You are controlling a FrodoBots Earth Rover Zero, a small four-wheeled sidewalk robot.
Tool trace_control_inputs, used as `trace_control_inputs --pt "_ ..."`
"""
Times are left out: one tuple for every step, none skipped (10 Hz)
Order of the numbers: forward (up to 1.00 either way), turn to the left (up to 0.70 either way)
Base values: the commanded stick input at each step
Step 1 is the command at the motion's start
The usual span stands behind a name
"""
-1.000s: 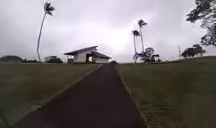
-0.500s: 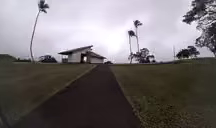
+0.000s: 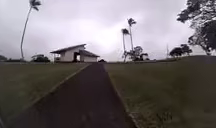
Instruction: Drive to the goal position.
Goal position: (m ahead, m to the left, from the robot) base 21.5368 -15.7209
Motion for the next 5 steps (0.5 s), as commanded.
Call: trace_control_inputs --pt "1.00 0.00" --pt "1.00 -0.01" --pt "1.00 -0.05" --pt "1.00 -0.34" --pt "1.00 -0.22"
